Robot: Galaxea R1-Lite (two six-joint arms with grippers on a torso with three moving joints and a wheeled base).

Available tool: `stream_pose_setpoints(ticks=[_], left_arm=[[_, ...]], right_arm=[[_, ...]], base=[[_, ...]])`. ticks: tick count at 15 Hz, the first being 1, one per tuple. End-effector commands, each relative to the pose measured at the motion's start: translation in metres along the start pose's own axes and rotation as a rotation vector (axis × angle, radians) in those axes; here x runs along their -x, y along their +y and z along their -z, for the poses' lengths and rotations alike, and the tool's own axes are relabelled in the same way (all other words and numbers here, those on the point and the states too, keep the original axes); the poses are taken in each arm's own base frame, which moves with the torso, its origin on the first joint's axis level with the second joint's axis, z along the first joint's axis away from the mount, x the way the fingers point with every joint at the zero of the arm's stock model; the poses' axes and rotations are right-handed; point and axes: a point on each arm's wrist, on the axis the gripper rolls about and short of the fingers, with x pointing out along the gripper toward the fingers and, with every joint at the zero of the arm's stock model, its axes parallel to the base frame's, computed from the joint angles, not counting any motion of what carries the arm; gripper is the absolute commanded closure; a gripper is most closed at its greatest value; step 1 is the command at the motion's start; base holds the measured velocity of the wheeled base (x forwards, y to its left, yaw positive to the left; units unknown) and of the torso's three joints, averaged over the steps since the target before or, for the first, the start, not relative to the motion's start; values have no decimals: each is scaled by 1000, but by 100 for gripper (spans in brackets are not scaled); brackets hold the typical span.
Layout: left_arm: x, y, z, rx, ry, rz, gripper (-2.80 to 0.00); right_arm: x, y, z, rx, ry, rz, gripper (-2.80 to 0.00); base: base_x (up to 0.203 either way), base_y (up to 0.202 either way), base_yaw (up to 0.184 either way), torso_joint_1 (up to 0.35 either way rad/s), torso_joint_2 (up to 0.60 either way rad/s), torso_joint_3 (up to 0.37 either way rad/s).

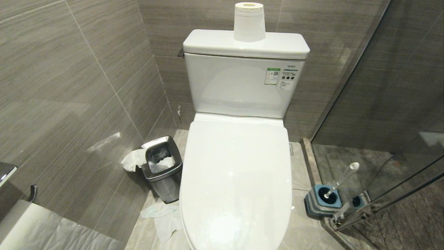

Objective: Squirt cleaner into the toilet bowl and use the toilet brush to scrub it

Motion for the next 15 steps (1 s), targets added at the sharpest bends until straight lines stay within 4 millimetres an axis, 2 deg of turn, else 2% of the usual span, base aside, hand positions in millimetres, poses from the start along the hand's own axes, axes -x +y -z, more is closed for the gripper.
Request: stream_pose_setpoints(ticks=[1, 8, 15], left_arm=[[0, 0, 0, 0, 1, 0, 0], [0, -1, 0, -149, -1, 29, 0], [0, 0, 0, 7, 1, -9, 0]], right_arm=[[0, 0, 0, 0, 0, 0, 0], [0, 0, 0, 0, 0, 0, 0], [0, 0, 0, 0, 0, 0, 0]], base=[[0, 0, 0, 0, 0, 0], [0, 0, 0, 0, 0, 0], [0, 0, 0, 0, 0, 0]])
